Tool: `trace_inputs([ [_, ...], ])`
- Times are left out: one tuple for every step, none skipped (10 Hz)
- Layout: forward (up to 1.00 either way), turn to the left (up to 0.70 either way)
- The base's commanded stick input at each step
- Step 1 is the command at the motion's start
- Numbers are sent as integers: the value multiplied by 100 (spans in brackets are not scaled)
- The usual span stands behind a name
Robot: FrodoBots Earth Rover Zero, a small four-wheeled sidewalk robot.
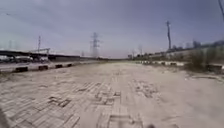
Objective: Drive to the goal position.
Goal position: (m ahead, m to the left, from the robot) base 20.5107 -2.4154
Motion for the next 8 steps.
trace_inputs([
  [100, 0],
  [100, 0],
  [100, 0],
  [100, 0],
  [100, 0],
  [100, 0],
  [100, 0],
  [100, 0],
])
